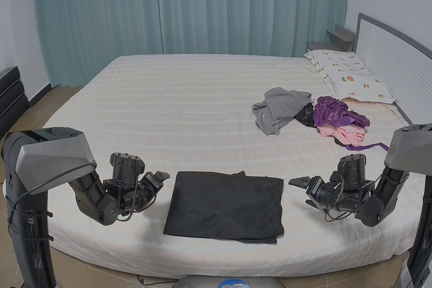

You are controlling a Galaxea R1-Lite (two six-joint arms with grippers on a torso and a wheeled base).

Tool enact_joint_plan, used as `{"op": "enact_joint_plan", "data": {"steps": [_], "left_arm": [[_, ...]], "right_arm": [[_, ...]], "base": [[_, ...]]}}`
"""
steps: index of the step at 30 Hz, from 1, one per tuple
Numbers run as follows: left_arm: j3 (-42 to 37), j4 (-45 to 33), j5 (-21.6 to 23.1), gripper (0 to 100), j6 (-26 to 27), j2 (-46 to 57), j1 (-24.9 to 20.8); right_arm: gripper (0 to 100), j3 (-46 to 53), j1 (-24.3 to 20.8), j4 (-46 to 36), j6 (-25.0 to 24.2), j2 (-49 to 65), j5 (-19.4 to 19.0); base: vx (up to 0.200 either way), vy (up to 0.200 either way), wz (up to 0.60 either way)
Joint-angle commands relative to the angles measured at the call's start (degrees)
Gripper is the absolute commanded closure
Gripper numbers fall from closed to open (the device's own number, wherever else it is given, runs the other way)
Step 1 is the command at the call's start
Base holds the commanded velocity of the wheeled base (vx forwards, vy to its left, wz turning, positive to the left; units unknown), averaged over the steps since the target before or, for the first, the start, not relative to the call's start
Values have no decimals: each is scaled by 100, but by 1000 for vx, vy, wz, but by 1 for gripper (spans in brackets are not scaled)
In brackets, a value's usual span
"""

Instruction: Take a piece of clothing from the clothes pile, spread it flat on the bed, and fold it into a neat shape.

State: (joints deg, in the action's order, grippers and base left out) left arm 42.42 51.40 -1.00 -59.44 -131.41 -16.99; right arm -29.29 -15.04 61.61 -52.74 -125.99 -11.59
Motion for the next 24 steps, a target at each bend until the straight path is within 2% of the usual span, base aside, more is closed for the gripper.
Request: {"op": "enact_joint_plan", "data": {"steps": [1,6,12,21,24], "left_arm": [[20,2,-6,0,38,-33,-67],[91,-7,12,0,82,-42,-23],[3,20,223,0,1251,-227,126],[-32,37,460,0,1892,-411,109],[-59,371,478,0,2121,-587,56]], "right_arm": [[0,29,1,0,0,-13,-1],[0,47,-7,9,0,-13,-1],[0,117,-51,18,9,-57,-10],[0,134,-43,18,9,-57,-115],[0,117,-43,26,9,-92,-115]], "base": [[0,0,0],[0,0,0],[0,0,0],[0,0,0],[0,0,0]]}}
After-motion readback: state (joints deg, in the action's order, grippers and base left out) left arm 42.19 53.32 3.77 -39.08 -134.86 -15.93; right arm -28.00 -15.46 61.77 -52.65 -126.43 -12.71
